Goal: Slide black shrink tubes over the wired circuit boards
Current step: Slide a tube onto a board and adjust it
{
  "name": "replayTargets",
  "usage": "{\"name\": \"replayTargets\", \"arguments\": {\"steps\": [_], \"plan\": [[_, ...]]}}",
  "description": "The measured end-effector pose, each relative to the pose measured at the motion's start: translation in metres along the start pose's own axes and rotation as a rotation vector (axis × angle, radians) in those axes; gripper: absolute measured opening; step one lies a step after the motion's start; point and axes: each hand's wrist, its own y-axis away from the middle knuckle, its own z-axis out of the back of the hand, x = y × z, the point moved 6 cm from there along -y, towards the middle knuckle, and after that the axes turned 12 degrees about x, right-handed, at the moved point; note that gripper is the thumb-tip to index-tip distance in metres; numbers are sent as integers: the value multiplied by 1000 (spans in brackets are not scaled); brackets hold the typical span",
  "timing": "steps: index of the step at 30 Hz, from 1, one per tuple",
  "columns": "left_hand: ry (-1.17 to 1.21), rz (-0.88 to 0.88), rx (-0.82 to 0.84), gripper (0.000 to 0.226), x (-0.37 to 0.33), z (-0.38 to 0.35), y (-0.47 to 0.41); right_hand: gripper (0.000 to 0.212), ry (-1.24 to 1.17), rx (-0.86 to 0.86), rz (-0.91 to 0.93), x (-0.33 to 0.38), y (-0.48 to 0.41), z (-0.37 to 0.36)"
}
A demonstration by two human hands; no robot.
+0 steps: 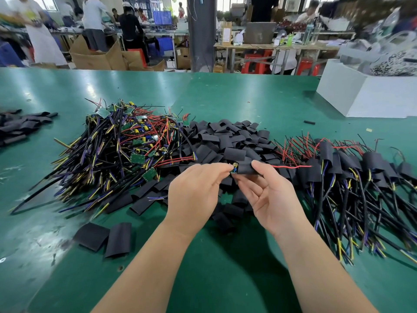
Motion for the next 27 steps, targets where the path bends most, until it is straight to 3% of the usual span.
{"name": "replayTargets", "arguments": {"steps": [5, 9, 14, 17, 22, 27], "plan": [[17, 6, 19, 19, 2, 1, -1, 11, 127, 32, 56, 2, 0, -3], [14, 94, 41, 8, 6, 2, -1, 17, 199, 50, 89, -1, 0, -6], [59, 231, 41, 22, 14, 0, 0, 28, 289, 106, 126, -2, 1, -10], [117, 295, 77, 18, 22, -7, 3, 35, 372, 133, 163, -1, 2, -13], [307, 320, 22, 7, 27, -7, 4, 47, 108, 136, 84, -11, -2, -17], [602, 327, 51, 14, 22, -13, 4, 39, -120, 41, 122, 5, -5, -9]]}}
